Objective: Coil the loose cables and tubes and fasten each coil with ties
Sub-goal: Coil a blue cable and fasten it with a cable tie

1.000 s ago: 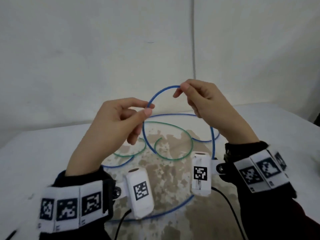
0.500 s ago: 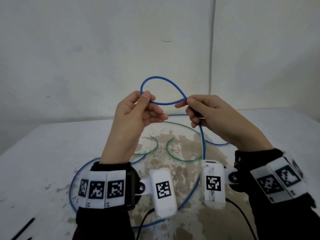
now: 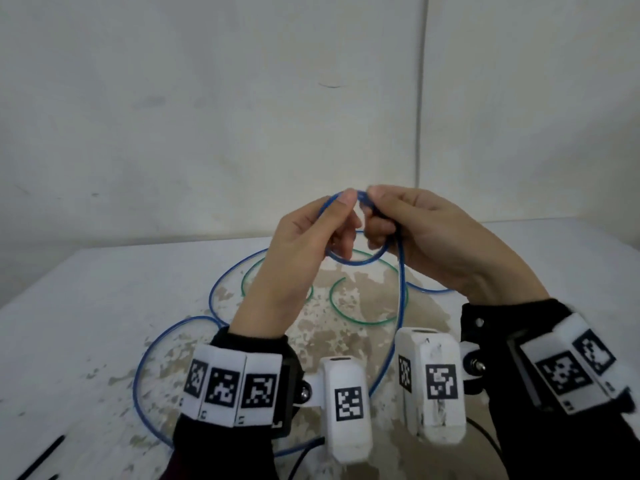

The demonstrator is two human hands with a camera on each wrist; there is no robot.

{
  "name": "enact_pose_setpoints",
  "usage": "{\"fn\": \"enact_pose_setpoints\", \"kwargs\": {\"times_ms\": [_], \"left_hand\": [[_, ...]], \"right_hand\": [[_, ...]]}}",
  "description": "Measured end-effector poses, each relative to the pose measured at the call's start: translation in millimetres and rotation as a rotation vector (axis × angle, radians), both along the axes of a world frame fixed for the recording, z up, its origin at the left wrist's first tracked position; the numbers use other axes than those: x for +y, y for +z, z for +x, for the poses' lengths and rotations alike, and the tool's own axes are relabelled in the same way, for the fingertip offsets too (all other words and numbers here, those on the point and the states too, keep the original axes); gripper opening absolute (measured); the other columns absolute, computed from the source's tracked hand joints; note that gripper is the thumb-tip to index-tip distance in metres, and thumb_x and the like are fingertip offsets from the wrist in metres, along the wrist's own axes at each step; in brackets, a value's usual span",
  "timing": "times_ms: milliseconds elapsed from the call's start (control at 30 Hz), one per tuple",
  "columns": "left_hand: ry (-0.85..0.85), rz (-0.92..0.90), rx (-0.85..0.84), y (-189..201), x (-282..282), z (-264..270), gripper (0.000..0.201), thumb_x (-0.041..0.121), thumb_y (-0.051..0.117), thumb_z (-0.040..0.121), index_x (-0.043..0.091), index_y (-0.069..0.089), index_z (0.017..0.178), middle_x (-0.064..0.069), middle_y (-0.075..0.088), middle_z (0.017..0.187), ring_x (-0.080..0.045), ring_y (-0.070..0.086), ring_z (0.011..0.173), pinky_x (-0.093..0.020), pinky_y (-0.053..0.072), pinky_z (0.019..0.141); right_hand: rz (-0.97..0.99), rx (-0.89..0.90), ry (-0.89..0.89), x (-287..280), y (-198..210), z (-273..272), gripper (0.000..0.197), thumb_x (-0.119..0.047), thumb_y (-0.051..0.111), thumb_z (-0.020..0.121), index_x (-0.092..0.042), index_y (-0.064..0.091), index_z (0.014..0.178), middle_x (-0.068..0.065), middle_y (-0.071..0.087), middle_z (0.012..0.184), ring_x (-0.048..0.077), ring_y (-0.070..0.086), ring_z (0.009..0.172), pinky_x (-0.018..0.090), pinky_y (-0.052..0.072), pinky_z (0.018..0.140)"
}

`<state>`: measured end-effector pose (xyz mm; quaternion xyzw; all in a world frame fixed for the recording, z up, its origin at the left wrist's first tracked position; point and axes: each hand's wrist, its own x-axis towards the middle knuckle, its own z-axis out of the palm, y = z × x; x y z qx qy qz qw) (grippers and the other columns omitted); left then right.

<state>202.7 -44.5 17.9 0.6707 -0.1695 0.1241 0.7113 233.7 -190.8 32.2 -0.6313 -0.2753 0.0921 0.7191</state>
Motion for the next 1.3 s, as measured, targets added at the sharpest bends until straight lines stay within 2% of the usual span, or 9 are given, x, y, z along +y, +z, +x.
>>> {"fn": "enact_pose_setpoints", "kwargs": {"times_ms": [267,400,567,700,800,900,1067,1200,1300], "left_hand": [[-0.073,0.175,0.025,3.3,14.0,-6.6,0.029,0.017,0.046,0.098,0.005,0.055,0.073,-0.002,0.042,0.049,-0.013,0.036,0.043,-0.025,0.05,0.058],[-0.017,0.226,0.008,2.5,15.0,-5.3,0.028,0.015,0.045,0.099,0.003,0.054,0.076,-0.001,0.047,0.055,-0.012,0.042,0.05,-0.026,0.051,0.054],[0.102,0.233,-0.026,-0.9,12.9,-1.1,0.028,0.017,0.042,0.101,0.004,0.051,0.077,-0.003,0.049,0.063,-0.011,0.048,0.055,-0.03,0.053,0.059],[0.173,0.151,-0.04,-1.0,8.6,1.9,0.03,0.014,0.038,0.102,0.006,0.045,0.074,-0.006,0.043,0.065,-0.009,0.044,0.054,-0.021,0.048,0.057],[0.175,0.189,-0.057,-3.1,10.5,4.3,0.029,0.014,0.036,0.103,0.006,0.047,0.077,-0.001,0.046,0.064,-0.011,0.042,0.06,-0.021,0.04,0.065],[0.061,0.2,0.033,-1.8,14.1,3.1,0.03,0.015,0.034,0.102,0.004,0.051,0.079,0.0,0.05,0.061,-0.012,0.05,0.059,-0.023,0.045,0.067],[-0.205,0.196,0.255,0.7,23.5,-4.2,0.037,0.025,0.036,0.101,0.001,0.053,0.079,-0.001,0.044,0.058,-0.014,0.05,0.053,-0.031,0.048,0.071],[-0.134,0.146,0.249,-3.0,18.9,0.0,0.034,0.026,0.036,0.102,0.004,0.051,0.081,-0.004,0.035,0.067,-0.012,0.04,0.054,-0.029,0.039,0.065],[-0.071,0.22,0.188,-6.4,12.6,2.8,0.03,0.023,0.035,0.103,0.007,0.052,0.084,0.0,0.038,0.065,-0.01,0.041,0.056,-0.026,0.038,0.066]], "right_hand": [[-0.222,-0.094,0.004,0.6,0.0,-5.1,0.029,-0.024,0.044,0.098,-0.006,0.059,0.082,0.011,0.035,0.066,0.01,0.033,0.056,0.02,0.038,0.061],[-0.271,-0.126,-0.084,2.8,-0.4,-6.1,0.033,-0.024,0.043,0.1,-0.002,0.063,0.086,0.0,0.048,0.057,0.012,0.046,0.057,0.025,0.051,0.065],[-0.206,-0.091,-0.132,1.1,0.1,-6.0,0.033,-0.022,0.04,0.102,-0.002,0.062,0.087,0.008,0.07,0.071,0.019,0.066,0.068,0.033,0.058,0.075],[-0.231,-0.053,-0.064,2.1,-2.8,-3.8,0.035,-0.022,0.035,0.103,-0.004,0.063,0.093,0.008,0.073,0.08,0.025,0.07,0.084,0.036,0.055,0.089],[-0.192,-0.034,-0.055,7.1,-4.2,-1.3,0.032,-0.02,0.034,0.103,-0.008,0.058,0.085,-0.003,0.054,0.057,0.014,0.059,0.064,0.027,0.053,0.08],[-0.215,-0.061,-0.121,5.5,-2.8,-0.5,0.032,-0.02,0.036,0.103,-0.009,0.053,0.077,-0.007,0.037,0.051,0.009,0.042,0.05,0.025,0.048,0.07],[-0.395,-0.132,-0.025,4.0,-4.9,-5.5,0.035,-0.023,0.04,0.101,-0.001,0.058,0.082,-0.002,0.039,0.057,0.009,0.04,0.053,0.031,0.051,0.075],[-0.376,-0.14,-0.084,3.9,-7.0,-1.9,0.032,-0.024,0.045,0.1,-0.006,0.062,0.08,0.001,0.055,0.058,0.016,0.056,0.062,0.035,0.055,0.077],[-0.365,-0.136,-0.151,-0.6,-6.0,0.6,0.034,-0.025,0.045,0.1,0.0,0.066,0.088,0.004,0.066,0.067,0.014,0.063,0.067,0.038,0.057,0.077]]}}
